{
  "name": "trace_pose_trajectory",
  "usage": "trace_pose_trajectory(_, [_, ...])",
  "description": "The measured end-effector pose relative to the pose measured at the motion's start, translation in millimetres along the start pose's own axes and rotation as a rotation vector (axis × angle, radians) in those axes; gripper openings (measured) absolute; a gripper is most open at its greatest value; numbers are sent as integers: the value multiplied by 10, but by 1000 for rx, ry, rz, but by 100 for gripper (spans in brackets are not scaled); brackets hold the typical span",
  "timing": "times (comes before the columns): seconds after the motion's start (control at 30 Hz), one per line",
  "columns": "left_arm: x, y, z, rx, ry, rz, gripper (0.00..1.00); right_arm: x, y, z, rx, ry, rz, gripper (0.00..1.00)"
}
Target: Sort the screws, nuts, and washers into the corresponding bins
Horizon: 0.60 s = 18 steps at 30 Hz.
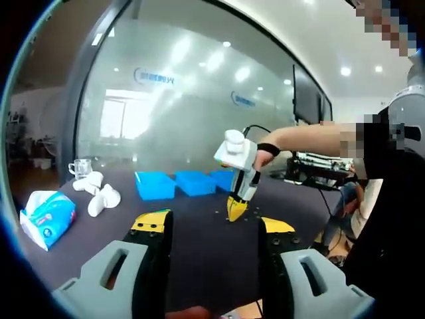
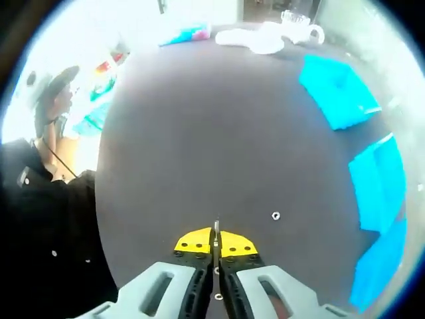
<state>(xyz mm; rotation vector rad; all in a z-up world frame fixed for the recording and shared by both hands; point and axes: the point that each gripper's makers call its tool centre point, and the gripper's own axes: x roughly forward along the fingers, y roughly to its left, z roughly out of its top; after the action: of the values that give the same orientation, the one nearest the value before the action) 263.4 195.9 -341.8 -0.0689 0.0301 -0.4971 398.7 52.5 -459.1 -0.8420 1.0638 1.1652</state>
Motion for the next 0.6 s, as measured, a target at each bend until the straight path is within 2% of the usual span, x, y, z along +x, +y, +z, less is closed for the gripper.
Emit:
trace_pose_trajectory(0.13, [15, -3, 7, -2, -3, -2, 50, -120, 16, 16, 33, -79, 0, 0])
trace_pose_trajectory(0.4, [49, -24, 50, 5, -7, -9, 50, -580, 57, -4, 161, -359, -28, 0])
trace_pose_trajectory(0.5, [66, -27, 66, 8, -8, -10, 50, -764, 28, -52, 186, -465, -80, 0])
trace_pose_trajectory(0.6, [81, -25, 88, 9, -12, -9, 49, -1028, -24, -155, 223, -608, -179, 0])
